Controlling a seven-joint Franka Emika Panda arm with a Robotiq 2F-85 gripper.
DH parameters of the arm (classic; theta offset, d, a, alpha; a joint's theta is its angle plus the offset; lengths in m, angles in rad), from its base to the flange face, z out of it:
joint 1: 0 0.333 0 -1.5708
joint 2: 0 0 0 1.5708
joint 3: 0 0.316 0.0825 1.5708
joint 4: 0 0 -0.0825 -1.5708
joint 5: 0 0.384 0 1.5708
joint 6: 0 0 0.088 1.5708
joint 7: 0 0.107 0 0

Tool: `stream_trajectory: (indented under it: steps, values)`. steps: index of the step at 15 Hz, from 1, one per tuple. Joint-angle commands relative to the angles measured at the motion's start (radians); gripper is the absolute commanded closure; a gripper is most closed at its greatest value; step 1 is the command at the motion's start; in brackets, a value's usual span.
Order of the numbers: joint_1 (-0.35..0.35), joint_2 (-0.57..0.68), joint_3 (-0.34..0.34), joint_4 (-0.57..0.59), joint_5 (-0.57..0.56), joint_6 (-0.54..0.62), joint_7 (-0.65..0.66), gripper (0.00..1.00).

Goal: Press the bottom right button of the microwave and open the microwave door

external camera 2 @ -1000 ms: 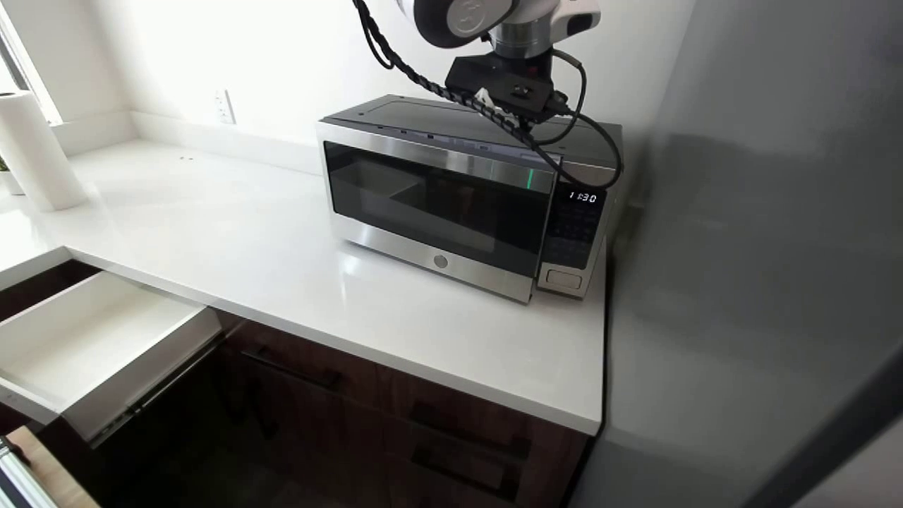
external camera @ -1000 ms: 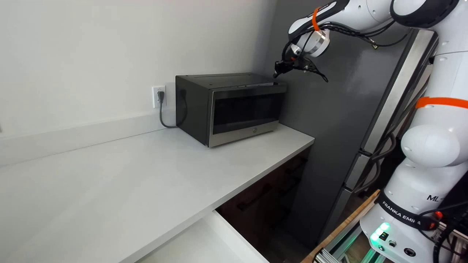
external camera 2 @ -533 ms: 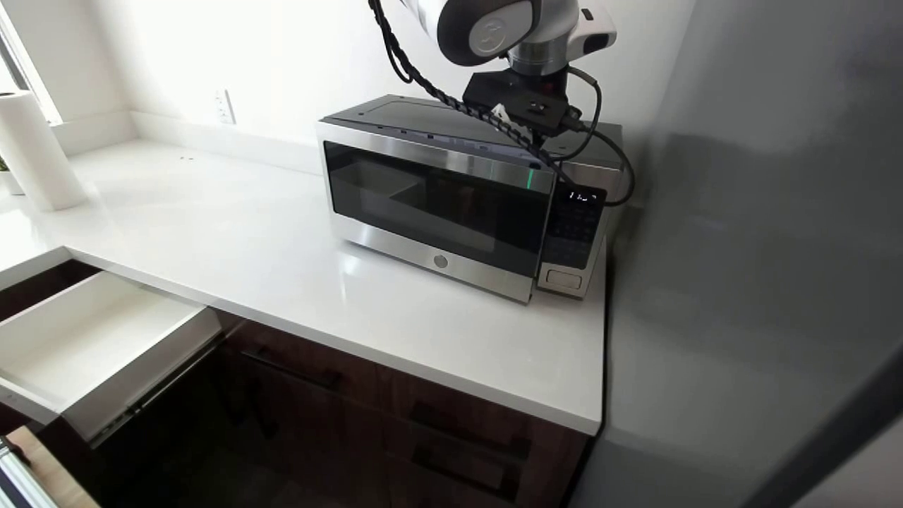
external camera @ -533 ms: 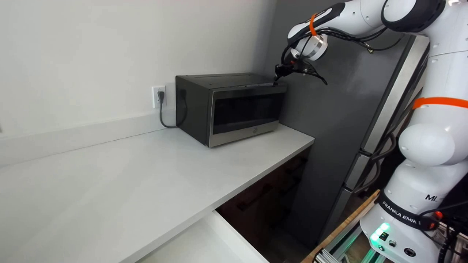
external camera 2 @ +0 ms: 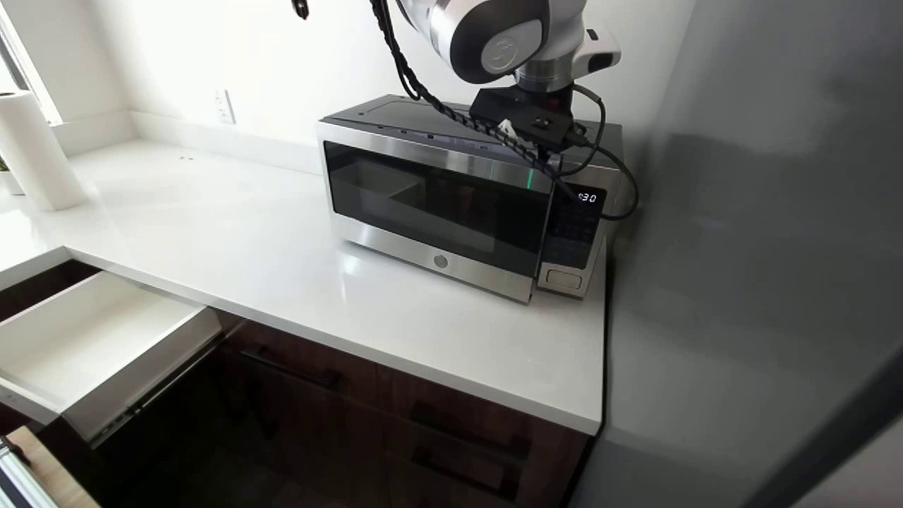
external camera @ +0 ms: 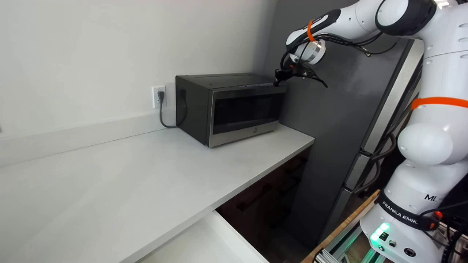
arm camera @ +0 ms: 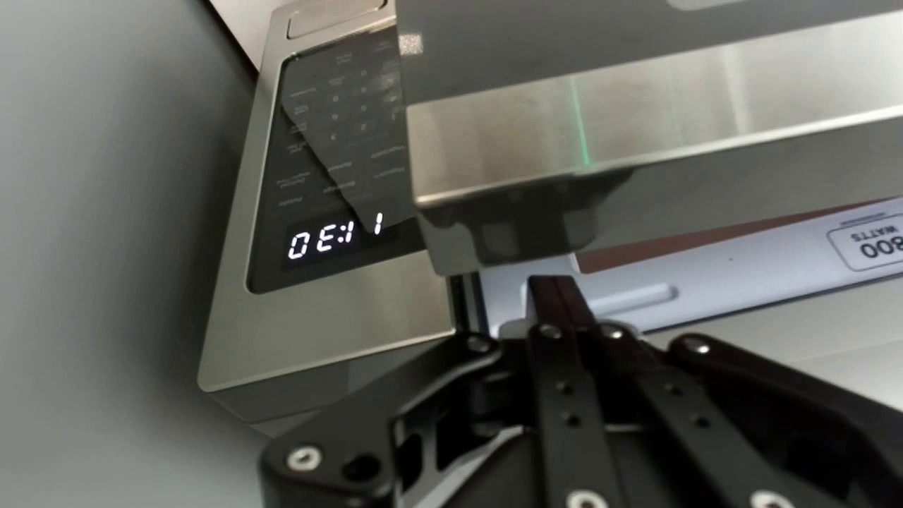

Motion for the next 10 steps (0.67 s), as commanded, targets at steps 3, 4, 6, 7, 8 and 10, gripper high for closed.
stream_trajectory:
  steps: [3,4,6,7,8,10]
  values:
    - [0.004,-0.009,-0.016,-0.019,-0.126,-0.026,0.167,1.0]
    - [0.007,-0.014,-0.02,-0.026,-0.146,-0.034,0.195,1.0]
    - [0.016,-0.024,-0.033,-0.039,-0.191,-0.051,0.261,1.0]
    - [0.019,-0.028,-0.037,-0.045,-0.209,-0.063,0.289,1.0]
    - [0.023,-0.034,-0.044,-0.052,-0.229,-0.078,0.32,1.0]
    - [0.036,-0.049,-0.063,-0.067,-0.276,-0.122,0.393,1.0]
